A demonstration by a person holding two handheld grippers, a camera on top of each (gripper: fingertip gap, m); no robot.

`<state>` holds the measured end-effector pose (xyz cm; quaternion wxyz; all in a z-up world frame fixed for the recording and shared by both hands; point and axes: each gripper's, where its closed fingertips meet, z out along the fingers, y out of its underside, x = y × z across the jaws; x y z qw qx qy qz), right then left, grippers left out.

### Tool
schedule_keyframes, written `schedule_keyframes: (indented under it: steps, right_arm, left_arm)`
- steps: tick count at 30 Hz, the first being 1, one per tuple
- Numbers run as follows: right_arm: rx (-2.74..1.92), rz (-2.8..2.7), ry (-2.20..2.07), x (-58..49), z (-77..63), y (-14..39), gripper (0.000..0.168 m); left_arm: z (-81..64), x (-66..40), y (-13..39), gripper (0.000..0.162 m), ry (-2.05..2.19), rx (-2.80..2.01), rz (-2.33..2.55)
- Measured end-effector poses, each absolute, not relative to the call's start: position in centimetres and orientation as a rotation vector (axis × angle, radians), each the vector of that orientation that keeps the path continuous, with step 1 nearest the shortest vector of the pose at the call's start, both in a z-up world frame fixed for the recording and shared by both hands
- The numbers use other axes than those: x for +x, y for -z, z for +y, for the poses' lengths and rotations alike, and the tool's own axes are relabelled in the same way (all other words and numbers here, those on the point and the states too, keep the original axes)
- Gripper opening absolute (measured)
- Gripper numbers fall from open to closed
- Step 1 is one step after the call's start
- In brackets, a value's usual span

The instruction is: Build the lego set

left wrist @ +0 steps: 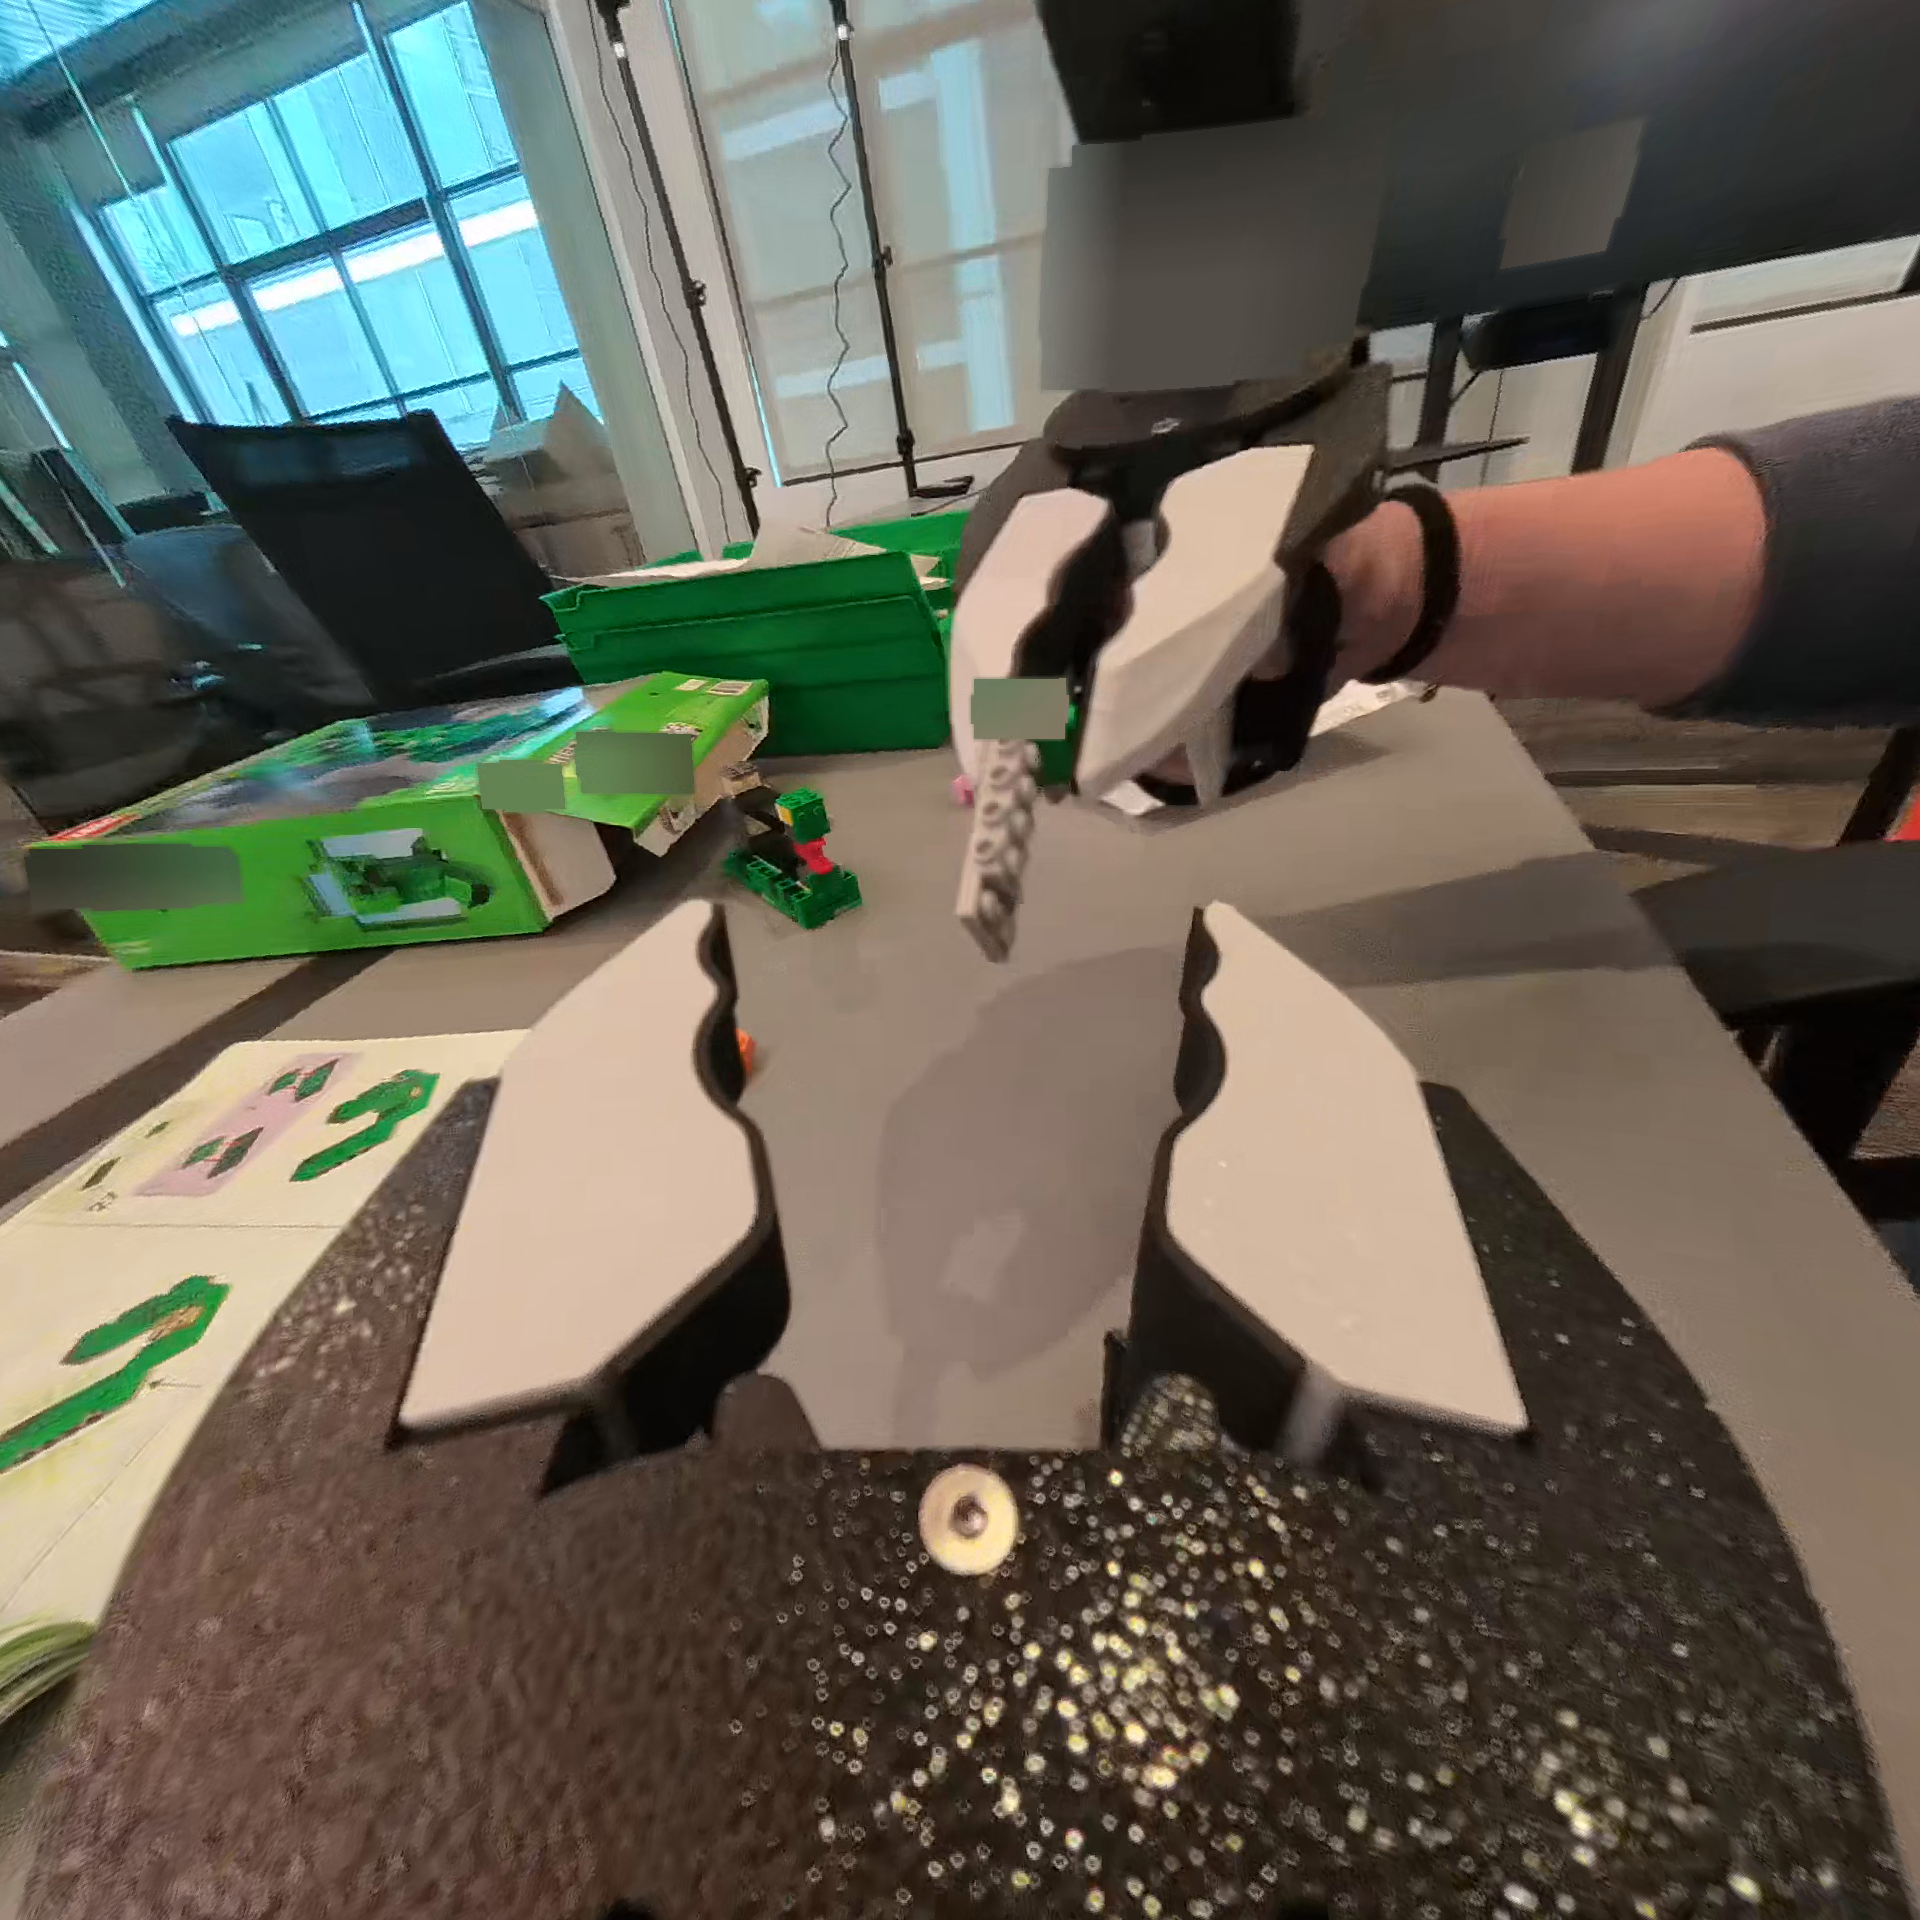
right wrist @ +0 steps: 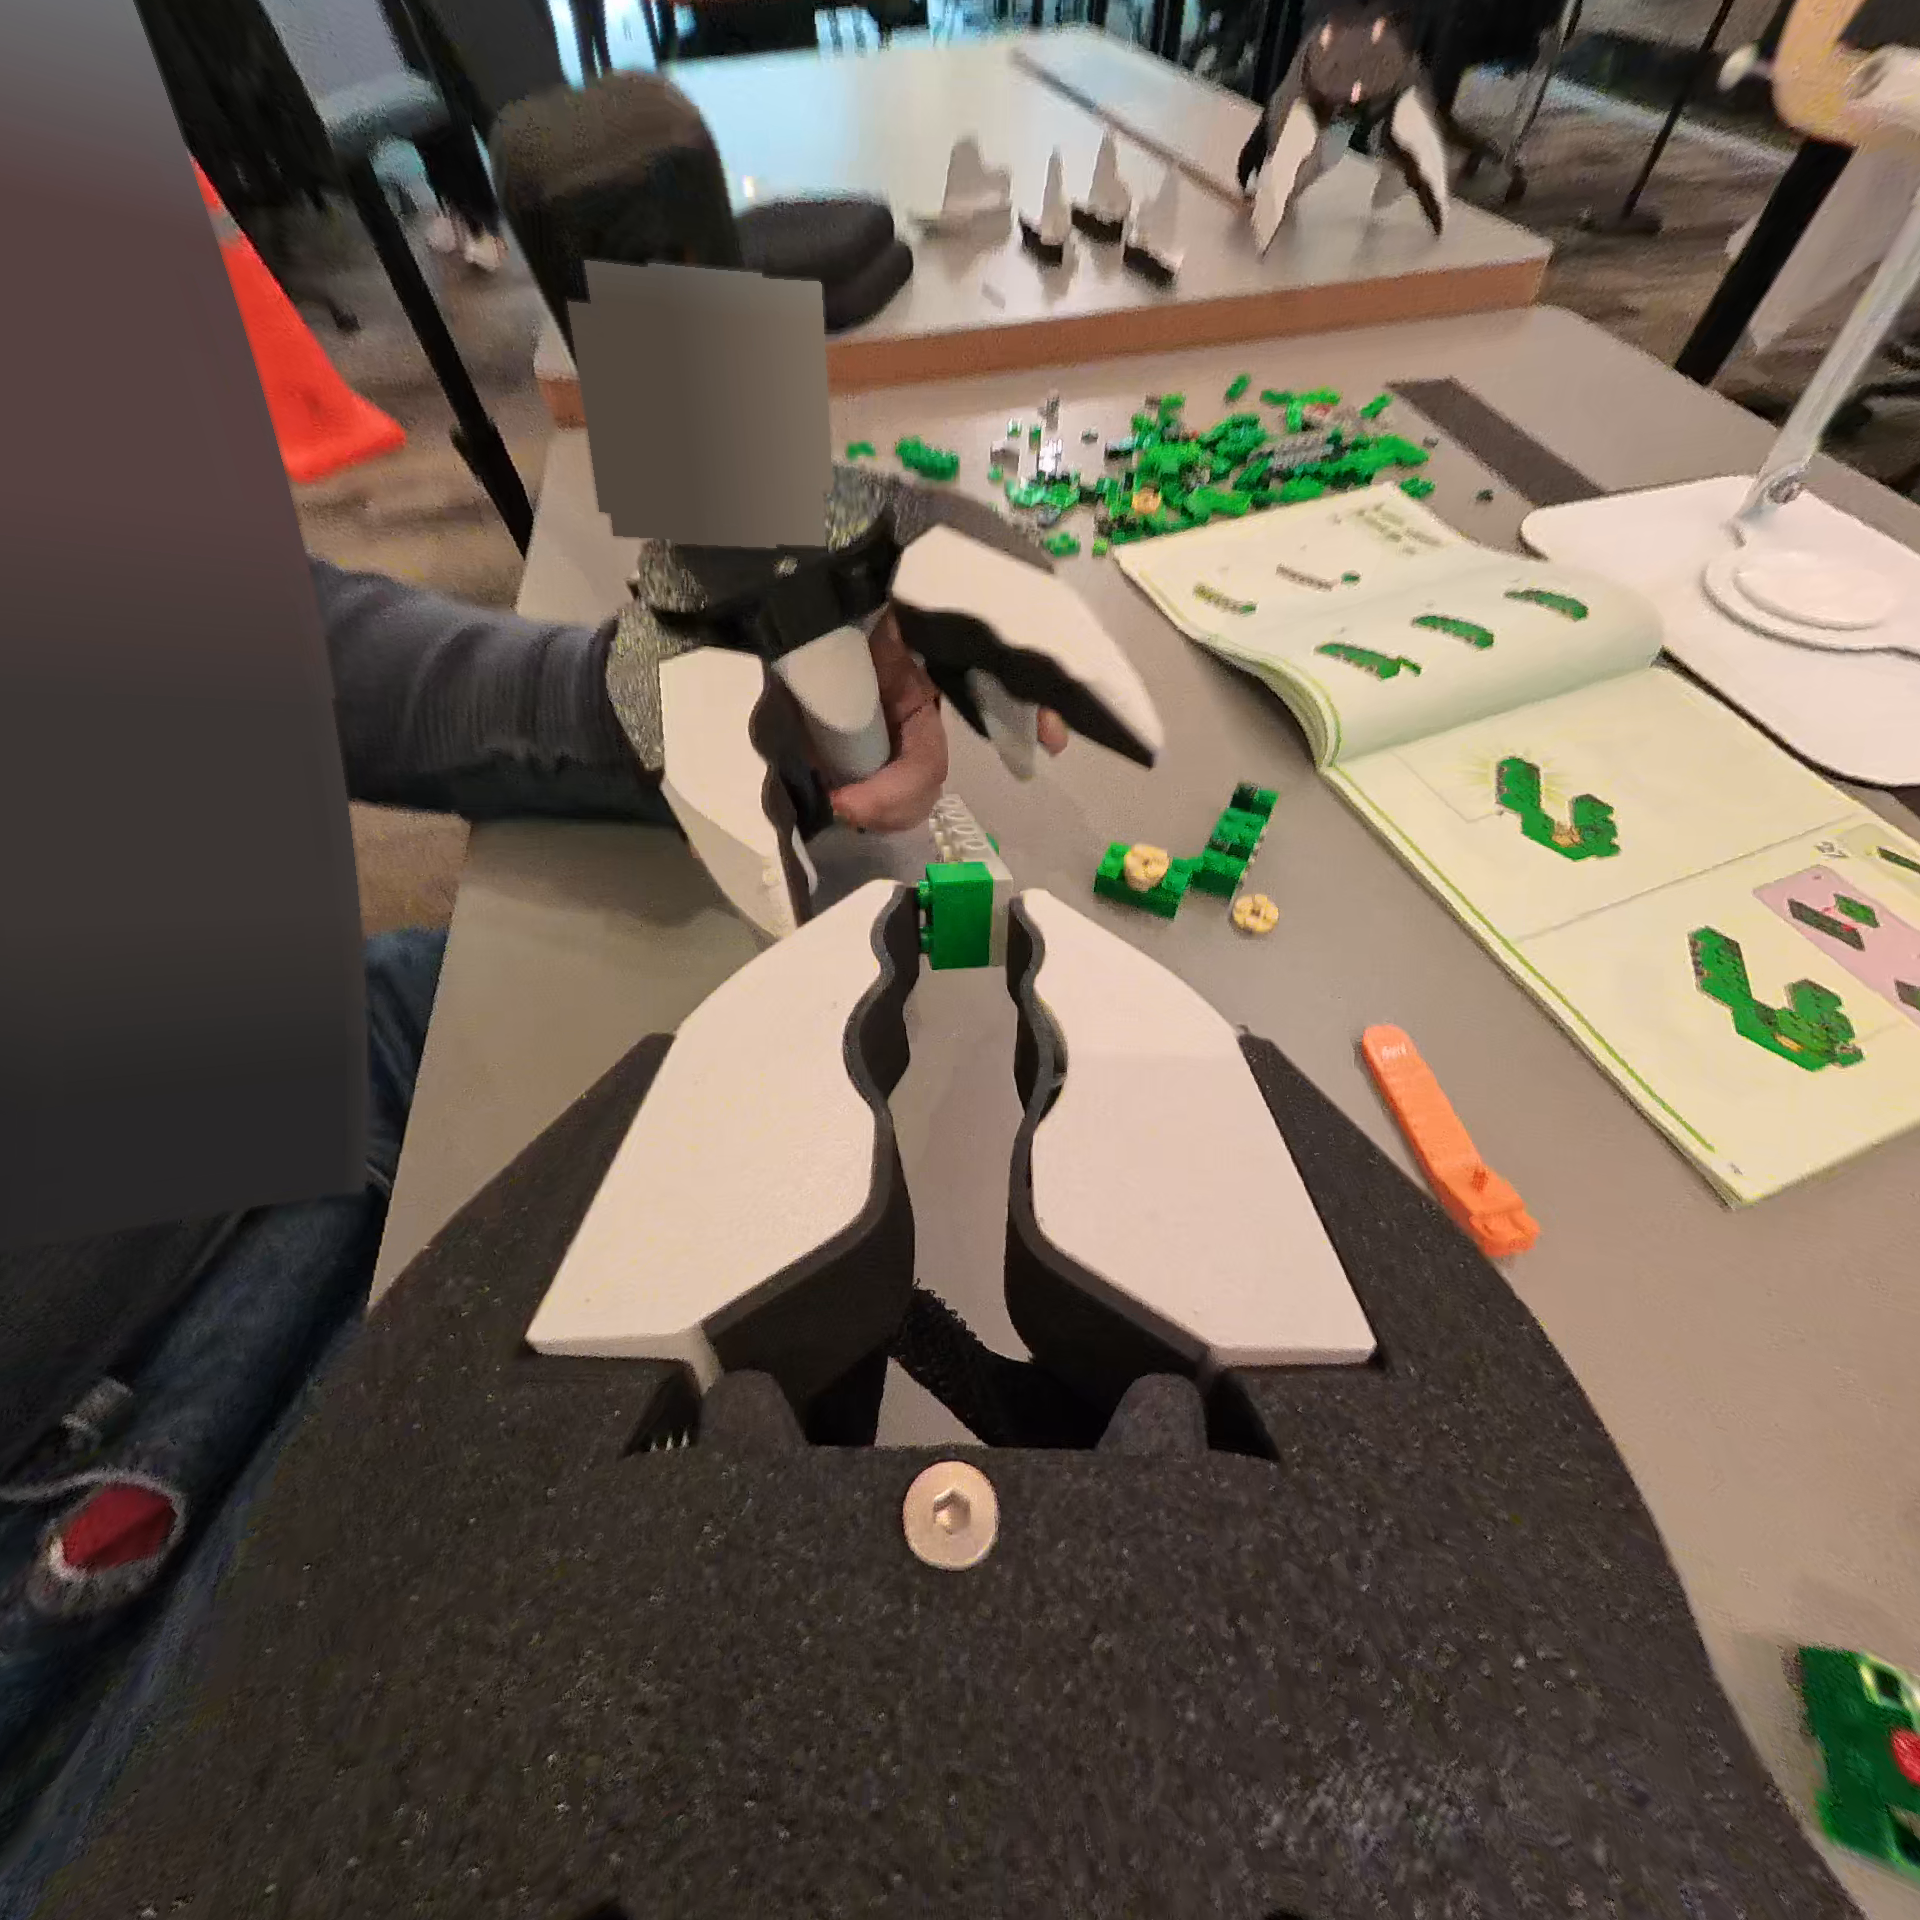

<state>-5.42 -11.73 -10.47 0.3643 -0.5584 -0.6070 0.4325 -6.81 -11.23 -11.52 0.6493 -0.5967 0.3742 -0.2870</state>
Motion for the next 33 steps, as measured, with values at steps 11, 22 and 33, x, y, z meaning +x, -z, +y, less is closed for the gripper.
schedule_keyframes:
  steps: [11, 22, 33]
  right_arm:
    - [-1.300, -1.586, -1.149, -7.7, -12.0, 9.9, 0.016]
    - [-1.241, -1.505, -1.103, -8.4, -11.3, 9.4, 0.017]
    - [-1.196, -0.963, -0.794, -16.2, -4.3, 9.2, 0.041]
  left_arm:
    - [-12.2, -8.2, 10.4, 0.010, 0.961, -1.324, 0.759]
    - [-11.7, -8.9, 10.2, 0.005, 0.913, -1.321, 0.743]
    - [-7.5, -32.8, 8.8, 0.005, 0.244, -1.315, 0.071]
